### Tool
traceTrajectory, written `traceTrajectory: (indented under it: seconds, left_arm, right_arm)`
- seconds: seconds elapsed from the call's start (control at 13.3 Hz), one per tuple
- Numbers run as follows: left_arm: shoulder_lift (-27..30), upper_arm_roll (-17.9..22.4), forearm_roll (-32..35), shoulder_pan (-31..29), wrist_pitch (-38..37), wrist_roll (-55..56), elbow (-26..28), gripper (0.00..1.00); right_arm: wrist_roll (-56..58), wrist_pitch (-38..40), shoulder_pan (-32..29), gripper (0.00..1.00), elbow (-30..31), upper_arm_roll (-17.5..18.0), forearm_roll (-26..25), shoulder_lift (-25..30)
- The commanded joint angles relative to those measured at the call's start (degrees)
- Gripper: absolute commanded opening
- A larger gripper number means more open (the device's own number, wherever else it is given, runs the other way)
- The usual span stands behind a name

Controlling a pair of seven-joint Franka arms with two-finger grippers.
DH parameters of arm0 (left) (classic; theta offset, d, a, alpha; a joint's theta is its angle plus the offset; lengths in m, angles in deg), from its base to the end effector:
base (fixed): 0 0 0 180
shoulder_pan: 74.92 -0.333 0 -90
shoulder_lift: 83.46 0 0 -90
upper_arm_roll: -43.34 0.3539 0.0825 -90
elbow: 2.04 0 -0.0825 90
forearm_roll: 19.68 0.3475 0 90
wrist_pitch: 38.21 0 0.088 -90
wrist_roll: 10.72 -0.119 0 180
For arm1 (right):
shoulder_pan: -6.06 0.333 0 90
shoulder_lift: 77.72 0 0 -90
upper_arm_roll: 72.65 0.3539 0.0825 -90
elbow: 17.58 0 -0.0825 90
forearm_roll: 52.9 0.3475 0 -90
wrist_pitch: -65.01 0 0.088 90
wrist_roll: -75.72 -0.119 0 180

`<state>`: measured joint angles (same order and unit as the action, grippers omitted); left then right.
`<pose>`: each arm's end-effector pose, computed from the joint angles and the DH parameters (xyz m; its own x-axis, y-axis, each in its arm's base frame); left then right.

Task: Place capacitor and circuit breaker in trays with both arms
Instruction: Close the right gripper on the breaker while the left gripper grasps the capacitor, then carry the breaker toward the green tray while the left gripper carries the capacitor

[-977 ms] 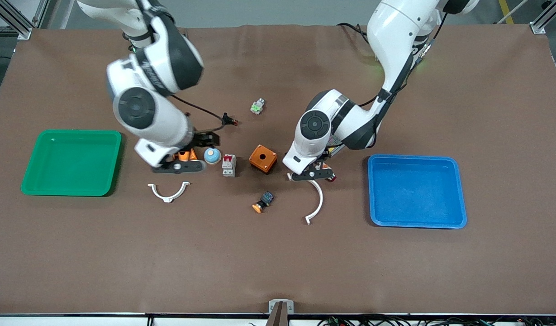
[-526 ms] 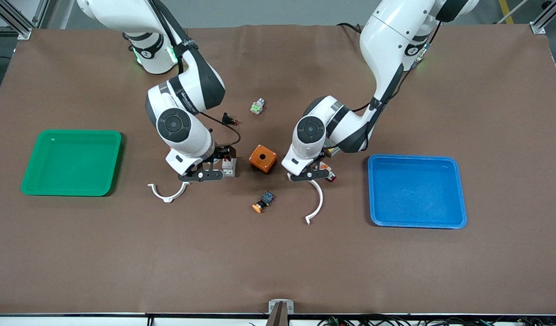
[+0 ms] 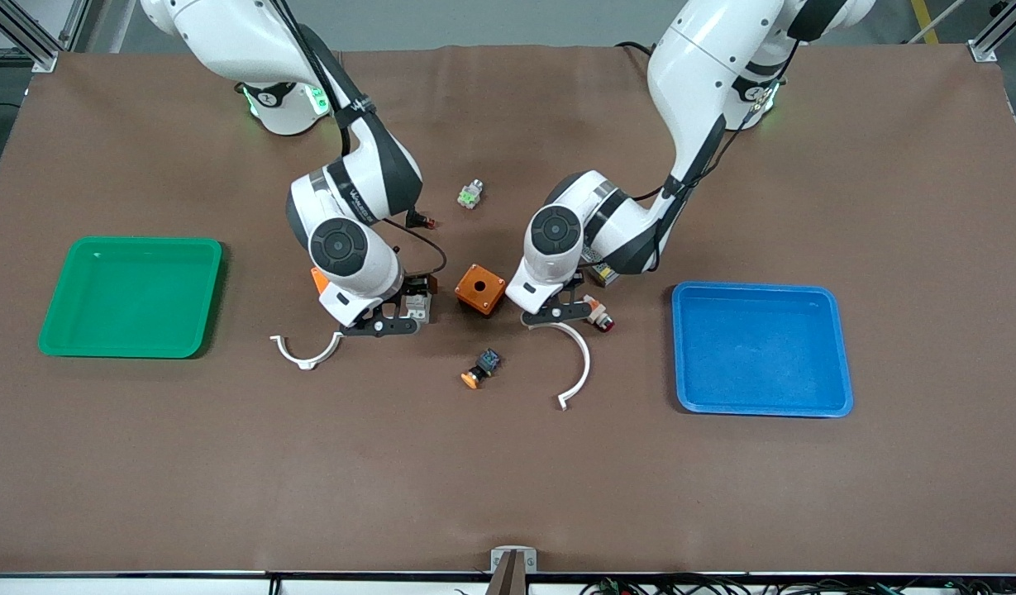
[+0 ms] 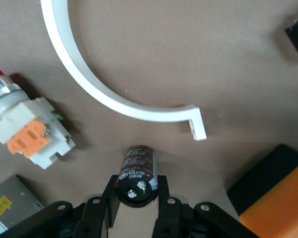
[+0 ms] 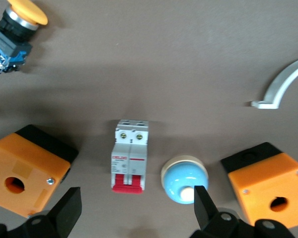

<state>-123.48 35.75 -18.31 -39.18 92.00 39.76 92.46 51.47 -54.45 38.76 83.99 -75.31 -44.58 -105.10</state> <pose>0.5010 -0.4533 0.2441 0.9860 0.1359 -0.0965 0.1355 -0.9907 -0.0104 0.5357 0.3234 0.3237 0.9816 0.0236 -0.1897 0.0211 -0.9997 -0.0148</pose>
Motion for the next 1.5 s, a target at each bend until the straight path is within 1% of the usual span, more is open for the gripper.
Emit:
traceTrajectory:
  seconds: [0.0, 0.23, 0.38, 0.45, 0.53, 0.6, 0.68, 0.83, 0.9, 1.05, 1.13, 1.28, 1.43]
  left_arm:
    - [5.8, 0.5, 2.6, -2.4, -4.9, 0.6, 0.0, 0.04]
    - [12.1, 0.4, 2.9, -7.6, -10.6, -1.7, 0.3, 0.03]
    - [15.0, 0.4, 3.8, -13.2, -13.5, -7.7, 1.8, 0.03]
    - [15.9, 0.4, 3.9, -15.9, -13.5, -10.7, 3.3, 0.03]
    - [16.7, 0.4, 3.9, -19.9, -13.5, -15.3, 4.9, 0.03]
    - [17.1, 0.2, 4.0, -23.3, -13.3, -19.5, 6.0, 0.03]
    - [17.2, 0.0, 4.0, -25.9, -13.1, -22.1, 6.8, 0.03]
    - [17.1, 0.1, 4.0, -28.3, -12.8, -23.8, 8.2, 0.03]
    - [16.9, 0.1, 4.1, -29.7, -12.8, -24.2, 8.7, 0.03]
    - [16.1, 0.0, 4.2, -33.3, -12.0, -27.0, 9.6, 0.03]
    - [15.9, 0.0, 4.2, -34.8, -9.9, -28.7, 10.8, 0.03]
    - [14.5, 0.0, 4.2, -37.1, -5.5, -29.4, 12.4, 0.03]
    - [13.3, 0.1, 4.1, -37.6, -3.2, -30.0, 13.5, 0.03]
  right_arm:
    - [-0.2, -3.3, 1.0, 1.0, 1.1, 0.0, 2.0, -1.1]
    - [-0.1, -5.6, 1.7, 1.0, 2.1, -0.1, 2.0, -2.5]
    - [-0.1, -8.3, 1.7, 1.0, 3.2, -0.1, 2.0, -3.5]
    - [-0.2, -9.8, 1.7, 1.0, 3.8, -0.1, 2.0, -4.0]
    - [-0.2, -10.4, 1.9, 1.0, 4.0, -0.1, 2.0, -4.2]
    - [-0.2, -10.4, 1.9, 0.96, 4.0, -0.1, 2.0, -4.2]
    - [-0.1, -10.1, 1.8, 0.84, 4.0, -0.1, 2.0, -4.2]
    - [-0.1, -10.1, 1.8, 0.56, 4.0, -0.1, 2.0, -4.2]
    - [-0.1, -10.1, 1.8, 0.47, 4.0, -0.1, 2.0, -4.2]
    - [-0.2, -9.7, 1.7, 0.26, 4.0, -0.1, 2.0, -4.1]
    - [-0.2, -9.6, 1.6, 0.21, 4.0, 0.0, 2.1, -4.1]
    - [-0.1, -8.8, 1.0, 0.2, 3.9, -0.1, 2.1, -3.4]
    - [0.4, -2.0, -1.1, 0.2, 2.2, -0.2, 2.1, -0.8]
